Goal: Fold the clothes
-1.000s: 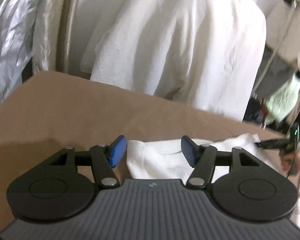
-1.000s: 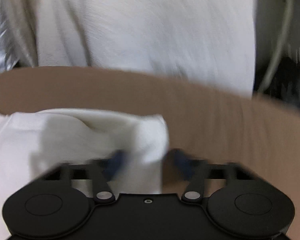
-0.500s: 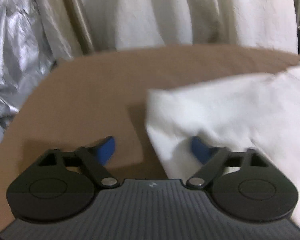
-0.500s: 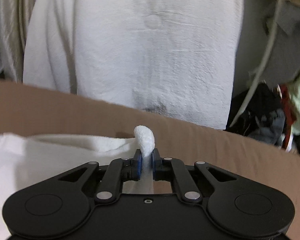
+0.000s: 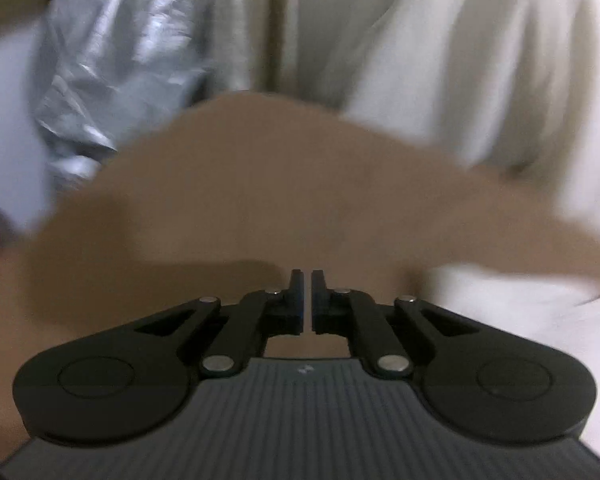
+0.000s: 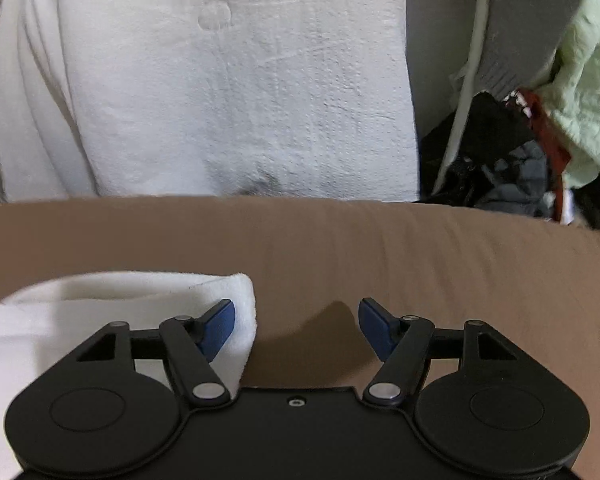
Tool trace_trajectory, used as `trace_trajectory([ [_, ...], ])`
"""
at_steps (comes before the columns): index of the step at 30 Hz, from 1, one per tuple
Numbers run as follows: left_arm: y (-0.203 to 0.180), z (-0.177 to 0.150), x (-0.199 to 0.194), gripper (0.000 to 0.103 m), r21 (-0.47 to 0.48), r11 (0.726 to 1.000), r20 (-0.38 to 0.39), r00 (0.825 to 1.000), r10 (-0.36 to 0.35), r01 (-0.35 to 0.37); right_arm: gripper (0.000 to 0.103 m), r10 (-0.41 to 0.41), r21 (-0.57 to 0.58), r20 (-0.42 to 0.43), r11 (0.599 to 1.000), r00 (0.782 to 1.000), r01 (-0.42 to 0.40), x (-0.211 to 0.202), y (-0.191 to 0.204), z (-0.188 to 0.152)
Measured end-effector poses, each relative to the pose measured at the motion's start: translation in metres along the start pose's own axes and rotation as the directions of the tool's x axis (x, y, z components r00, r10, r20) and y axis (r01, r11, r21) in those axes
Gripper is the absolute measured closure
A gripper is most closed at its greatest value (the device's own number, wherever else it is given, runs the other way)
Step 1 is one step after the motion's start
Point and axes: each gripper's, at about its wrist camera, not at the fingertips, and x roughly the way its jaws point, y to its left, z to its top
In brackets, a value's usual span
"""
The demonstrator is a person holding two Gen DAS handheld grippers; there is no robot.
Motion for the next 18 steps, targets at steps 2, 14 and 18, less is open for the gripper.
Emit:
trace_trajectory([
  [2, -0.016, -0.005, -0.013, 0.090, 0.102, 0.995, 0.037, 0.999, -0.013, 0.009, 0.030, 0.046, 0.061, 0.009, 0.997, 0.999, -0.047, -0.002, -0.013, 0.001],
  [14, -0.150, -0.031, 0.041, 0.096, 0.403, 0.913, -0.051, 0.995, 0.089, -0.061, 0.029, 0.333, 0.432, -0.002, 0.851, 0.943, -0.299, 0.009, -0.054, -0.014],
  [18, -0.151, -0.022, 0.031, 0.096, 0.296, 0.952, 0.011, 0.997, 0.081, -0.080, 0.024, 0.343, 0.397, -0.019, 0.865, 0.939, -0.308, 0.011, -0.045, -0.013],
])
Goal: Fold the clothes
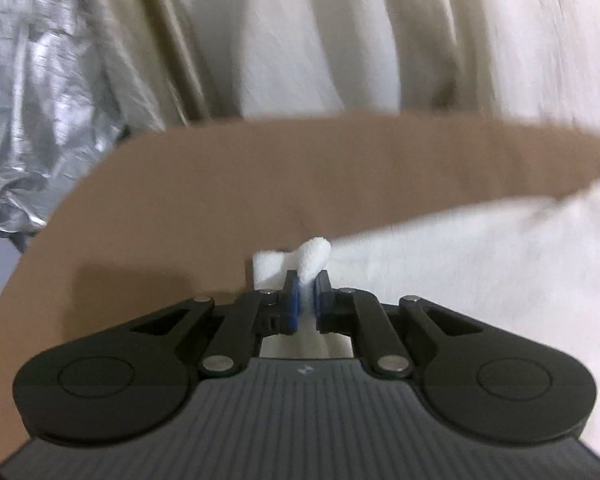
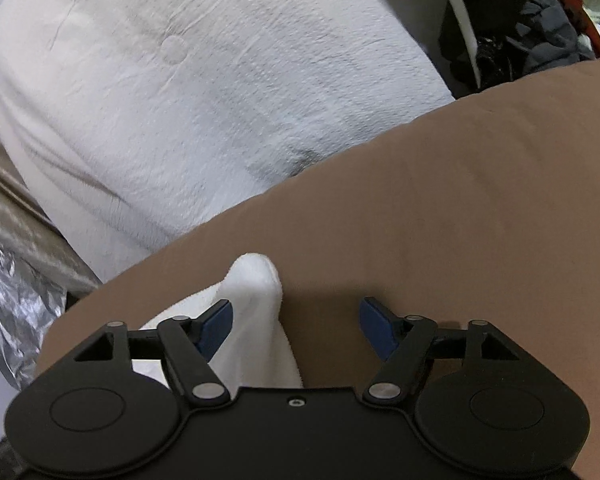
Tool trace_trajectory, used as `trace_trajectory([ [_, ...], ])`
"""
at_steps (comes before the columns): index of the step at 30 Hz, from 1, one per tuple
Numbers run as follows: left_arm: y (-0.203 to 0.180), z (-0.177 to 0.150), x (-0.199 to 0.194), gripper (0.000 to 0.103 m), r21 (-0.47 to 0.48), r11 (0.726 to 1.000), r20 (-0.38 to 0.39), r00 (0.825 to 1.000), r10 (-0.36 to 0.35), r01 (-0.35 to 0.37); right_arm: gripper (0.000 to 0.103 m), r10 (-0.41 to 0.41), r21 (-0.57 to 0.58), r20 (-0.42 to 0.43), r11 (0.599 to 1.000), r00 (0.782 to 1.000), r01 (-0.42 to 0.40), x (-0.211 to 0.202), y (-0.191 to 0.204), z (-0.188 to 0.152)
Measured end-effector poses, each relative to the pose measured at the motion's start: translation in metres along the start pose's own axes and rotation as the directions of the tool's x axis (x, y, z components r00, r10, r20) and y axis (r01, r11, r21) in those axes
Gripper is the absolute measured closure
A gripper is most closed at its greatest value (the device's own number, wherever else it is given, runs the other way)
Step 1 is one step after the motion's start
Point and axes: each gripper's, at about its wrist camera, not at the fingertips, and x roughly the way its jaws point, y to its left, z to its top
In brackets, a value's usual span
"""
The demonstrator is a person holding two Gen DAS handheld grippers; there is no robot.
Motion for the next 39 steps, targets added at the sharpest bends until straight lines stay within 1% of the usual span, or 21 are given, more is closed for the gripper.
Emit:
trace_trajectory([
  [3, 0.027, 0.010, 0.000, 0.096, -0.145, 0.988, -0.001, 0.998, -0.062, 0.061, 0.022, 0.000, -0.026, -0.026, 1.000, 1.000, 0.000, 0.001, 0.005, 0.007],
  [6, 0.051, 0.007, 0.008, 0.096, -0.195, 0.979, -0.022, 0.998, -0.066, 0.060, 0.022, 0.007, -0.018, -0.025, 1.000, 1.000, -0.007, 0.000, 0.006, 0.014],
  [8, 0.066, -0.004, 0.012, 0.096, -0.262, 0.961, -0.031, 0.994, -0.102, 0.090, 0.022, 0.041, 0.013, -0.021, 0.999, 0.999, -0.041, -0.001, 0.002, 0.014],
  [11, 0.094, -0.020, 0.023, 0.096, -0.421, 0.888, -0.013, 0.978, -0.209, 0.184, 0.022, 0.099, 0.037, -0.022, 0.994, 0.995, -0.099, -0.002, -0.003, 0.011],
  [13, 0.106, -0.024, 0.032, 0.096, -0.507, 0.836, -0.014, 0.968, -0.249, 0.208, 0.023, 0.102, -0.030, -0.028, 0.994, 0.994, -0.103, 0.000, 0.003, 0.007],
  [14, 0.108, -0.025, 0.035, 0.096, -0.524, 0.825, -0.018, 0.967, -0.256, 0.209, 0.024, 0.086, -0.073, -0.031, 0.993, 0.996, -0.088, 0.002, 0.008, 0.005],
  [15, 0.105, -0.022, 0.035, 0.096, -0.506, 0.839, -0.026, 0.969, -0.246, 0.199, 0.025, 0.053, -0.123, -0.038, 0.991, 0.998, -0.057, 0.006, 0.014, 0.003],
  [16, 0.102, -0.020, 0.034, 0.096, -0.482, 0.855, -0.031, 0.972, -0.233, 0.190, 0.039, 0.008, -0.174, -0.033, 0.985, 0.999, -0.013, 0.010, 0.022, 0.001],
  [17, 0.099, -0.016, 0.029, 0.096, -0.449, 0.875, -0.029, 0.976, -0.217, 0.181, 0.080, -0.036, -0.224, -0.027, 0.974, 0.999, 0.029, 0.013, 0.030, -0.001],
  [18, 0.097, -0.012, 0.023, 0.096, -0.419, 0.890, -0.020, 0.978, -0.207, 0.180, 0.096, -0.070, -0.272, -0.011, 0.960, 0.997, 0.064, 0.014, 0.040, -0.002],
  [21, 0.098, 0.000, -0.002, 0.096, -0.329, 0.923, 0.053, 0.980, -0.193, 0.200, 0.096, -0.116, -0.382, 0.198, 0.905, 0.973, 0.186, -0.010, 0.083, -0.005],
  [22, 0.098, 0.003, -0.007, 0.096, -0.304, 0.933, 0.067, 0.981, -0.182, 0.194, 0.096, -0.125, -0.418, 0.234, 0.882, 0.964, 0.216, -0.011, 0.095, -0.006],
  [25, 0.096, 0.001, 0.006, 0.093, -0.325, 0.938, -0.010, 0.991, -0.131, 0.121, 0.093, -0.251, -0.479, 0.196, 0.819, 0.948, 0.316, 0.017, 0.107, -0.007],
  [27, 0.089, -0.003, 0.022, 0.079, -0.325, 0.944, -0.114, 0.989, -0.093, 0.051, 0.074, -0.339, -0.511, 0.164, 0.774, 0.926, 0.374, 0.034, 0.104, -0.011],
  [28, 0.087, -0.005, 0.025, 0.077, -0.323, 0.946, -0.140, 0.987, -0.077, 0.028, 0.049, -0.360, -0.492, 0.204, 0.767, 0.910, 0.413, 0.030, 0.100, -0.013],
  [29, 0.086, -0.006, 0.020, 0.075, -0.333, 0.943, -0.123, 0.990, -0.064, 0.020, 0.031, -0.378, -0.468, 0.241, 0.761, 0.894, 0.449, 0.027, 0.096, -0.014],
  [31, 0.092, -0.008, 0.004, 0.048, -0.383, 0.924, -0.098, 0.994, -0.051, 0.009, 0.025, -0.384, -0.388, 0.279, 0.793, 0.880, 0.469, 0.017, 0.085, -0.012],
  [34, 0.107, -0.019, -0.028, 0.041, -0.445, 0.895, -0.081, 0.995, -0.057, 0.015, 0.025, -0.335, -0.287, 0.268, 0.867, 0.903, 0.407, -0.001, 0.073, -0.014],
  [35, 0.110, -0.023, -0.039, 0.041, -0.431, 0.902, -0.083, 0.996, -0.045, 0.005, 0.025, -0.318, -0.252, 0.266, 0.888, 0.910, 0.384, -0.007, 0.069, -0.015],
  [37, 0.113, -0.031, -0.064, 0.031, -0.391, 0.919, -0.114, 0.993, -0.005, -0.040, 0.025, -0.285, -0.184, 0.264, 0.923, 0.921, 0.338, -0.019, 0.062, -0.017],
  [39, 0.115, -0.040, -0.089, 0.030, -0.353, 0.932, -0.142, 0.989, 0.033, -0.082, 0.025, -0.279, -0.186, 0.279, 0.923, 0.919, 0.337, -0.023, 0.064, -0.028],
])
